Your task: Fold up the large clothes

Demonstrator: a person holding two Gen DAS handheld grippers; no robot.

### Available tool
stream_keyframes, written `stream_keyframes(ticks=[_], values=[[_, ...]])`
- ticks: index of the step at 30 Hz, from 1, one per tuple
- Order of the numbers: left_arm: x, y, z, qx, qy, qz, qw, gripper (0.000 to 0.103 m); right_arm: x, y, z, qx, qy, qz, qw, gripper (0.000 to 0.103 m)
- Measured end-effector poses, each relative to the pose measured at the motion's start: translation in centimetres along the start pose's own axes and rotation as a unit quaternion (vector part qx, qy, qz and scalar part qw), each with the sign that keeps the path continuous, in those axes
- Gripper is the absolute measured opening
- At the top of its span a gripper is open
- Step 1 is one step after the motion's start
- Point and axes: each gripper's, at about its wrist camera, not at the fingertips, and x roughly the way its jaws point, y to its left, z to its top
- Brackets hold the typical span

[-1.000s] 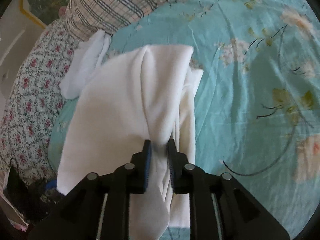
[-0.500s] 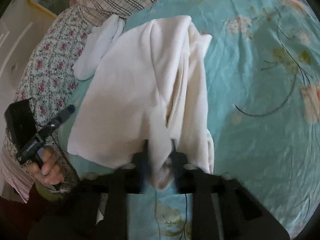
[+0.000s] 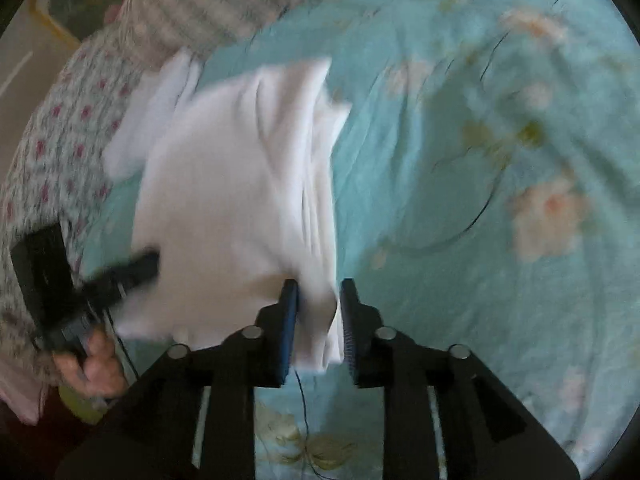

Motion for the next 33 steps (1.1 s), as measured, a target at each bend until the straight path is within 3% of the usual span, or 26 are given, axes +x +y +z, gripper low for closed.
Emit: stream_keyframes(ticks=[2, 4, 6, 9, 12, 14, 16, 17, 22, 26, 30, 33], values=[[-1.3, -0.1, 0.7, -0.009, -0.009, -0.009, 0.9999, 0.033, -0.8, 1.6, 2.0, -0.001, -0.033, 0.031, 0.999, 0.024], [-3.4, 0.3, 2.2, -0.020, -0.042, -0.002, 0.9989, 0.038, 0.0, 3.6, 3.9, -0.008, -0.049, 0.045, 0.998, 0.024], [-4.1, 1.3, 3.9, -0.036, -0.061, 0.021, 0.9973, 0.044, 1.6, 5.1, 5.9, -0.016, -0.052, 0.059, 0.997, 0.024], [-3.1, 4.2, 6.5, -0.059, -0.072, 0.057, 0.9940, 0.043, 5.6, 7.1, 8.5, -0.015, -0.033, 0.085, 0.996, 0.024], [-0.1, 7.6, 7.8, -0.094, -0.047, 0.063, 0.9924, 0.041, 9.9, 8.3, 9.7, -0.029, -0.010, 0.071, 0.997, 0.024], [1.9, 8.5, 7.8, -0.099, -0.023, 0.066, 0.9927, 0.041, 12.3, 7.5, 9.7, -0.024, 0.003, 0.024, 0.999, 0.022], [2.8, 7.8, 7.5, -0.074, -0.021, 0.076, 0.9941, 0.041, 13.6, 5.3, 8.6, -0.004, 0.013, -0.008, 1.000, 0.011], [3.0, 7.5, 7.4, -0.061, -0.023, 0.081, 0.9946, 0.041, 13.4, 4.6, 8.1, -0.004, 0.003, -0.017, 1.000, 0.000], [4.9, 6.3, 7.4, -0.026, -0.016, 0.109, 0.9935, 0.041, 11.6, 2.1, 6.8, 0.016, -0.029, -0.012, 0.999, 0.000], [4.3, 5.9, 7.4, -0.008, -0.007, 0.120, 0.9927, 0.041, 11.8, 1.4, 6.9, 0.030, -0.031, -0.001, 0.999, 0.000], [0.5, 4.2, 5.7, -0.006, -0.030, 0.085, 0.9959, 0.040, 11.2, 1.5, 7.1, 0.031, -0.034, -0.012, 0.999, 0.000], [-2.6, 2.8, 3.6, -0.004, -0.047, 0.050, 0.9977, 0.034, 10.2, 1.8, 7.0, 0.037, -0.027, 0.000, 0.999, 0.000]])
